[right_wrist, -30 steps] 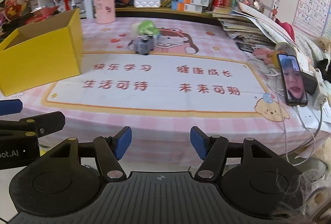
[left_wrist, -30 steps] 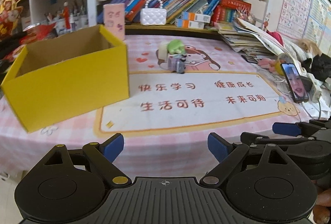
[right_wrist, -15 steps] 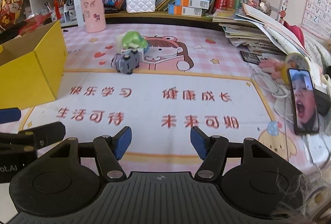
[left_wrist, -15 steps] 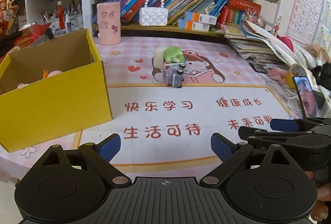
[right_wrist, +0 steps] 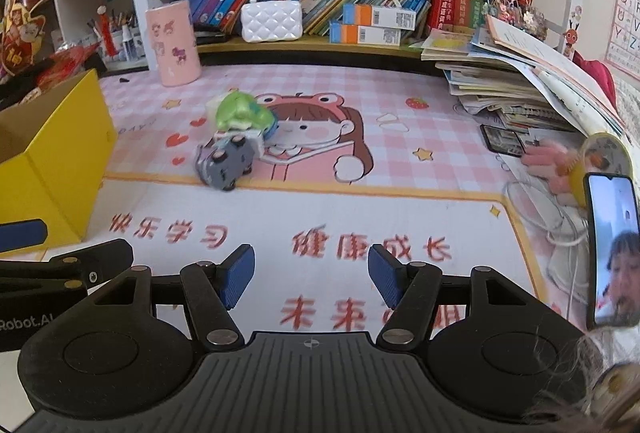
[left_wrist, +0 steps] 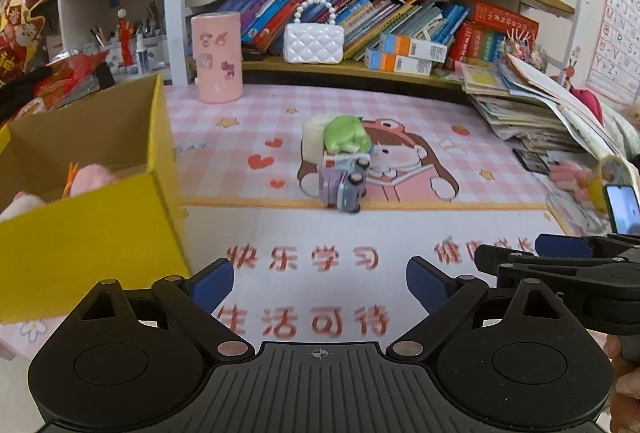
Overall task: Organize objects
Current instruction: 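Lower the left tool onto the purple toy car and close it, then grasp the small white red-labelled box with the right tool while the left tool lifts the car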
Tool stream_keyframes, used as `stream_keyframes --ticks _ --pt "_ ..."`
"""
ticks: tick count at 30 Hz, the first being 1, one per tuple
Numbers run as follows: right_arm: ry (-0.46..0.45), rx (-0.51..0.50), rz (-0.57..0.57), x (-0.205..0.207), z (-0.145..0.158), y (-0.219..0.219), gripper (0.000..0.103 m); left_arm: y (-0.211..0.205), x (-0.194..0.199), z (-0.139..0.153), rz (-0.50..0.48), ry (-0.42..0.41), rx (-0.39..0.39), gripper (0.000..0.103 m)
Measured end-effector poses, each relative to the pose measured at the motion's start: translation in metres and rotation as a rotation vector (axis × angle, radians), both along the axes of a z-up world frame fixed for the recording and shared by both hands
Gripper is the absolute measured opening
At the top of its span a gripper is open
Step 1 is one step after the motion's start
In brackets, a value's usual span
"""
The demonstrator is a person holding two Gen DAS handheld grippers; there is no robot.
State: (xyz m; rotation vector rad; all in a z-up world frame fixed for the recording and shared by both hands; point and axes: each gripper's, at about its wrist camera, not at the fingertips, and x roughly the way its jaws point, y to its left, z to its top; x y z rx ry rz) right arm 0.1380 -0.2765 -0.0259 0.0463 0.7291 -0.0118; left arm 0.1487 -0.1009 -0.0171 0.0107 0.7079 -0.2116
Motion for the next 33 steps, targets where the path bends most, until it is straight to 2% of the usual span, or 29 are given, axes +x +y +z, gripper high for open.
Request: stream_keyframes --ticks 1,6,13,15,19,24,25,29,33 --pt "-0.002 0.006 -0.004 0.005 0.000 -0.004 0.061 -0.003 0.005 0.001 0.004 -0.005 0.003 0.094" --pt "-0.020 0.032 -0.027 0.029 0.004 -0.024 0.060 -0.018 0.036 -0.005 0.010 0.001 0.011 0.079" --pt "-0.039 0.049 -0.043 0.060 0.008 -0.043 0.060 -0.042 0.081 -0.019 0.020 0.000 0.040 0.077" --pt "-0.035 0.050 -0.042 0.068 0.007 -0.047 0.060 -0.047 0.094 -0.025 0.023 0.011 0.050 0.073" --pt "-0.026 0.061 -0.055 0.080 0.005 -0.054 0.060 -0.055 0.114 -0.036 0.042 0.031 0.057 0.073" --pt "-0.005 0.086 -0.067 0.090 0.001 -0.060 0.060 -0.066 0.134 -0.046 0.014 0.037 0.071 0.073" --pt "-0.003 0.086 -0.064 0.091 0.001 -0.059 0.060 -0.067 0.136 -0.048 0.012 0.039 0.078 0.071" --pt "0.001 0.101 -0.047 0.095 -0.001 -0.060 0.060 -0.071 0.144 -0.054 0.024 0.054 0.104 0.047" --pt "0.018 0.133 -0.040 0.100 -0.006 -0.059 0.060 -0.062 0.138 -0.047 0.034 0.058 0.090 0.045"
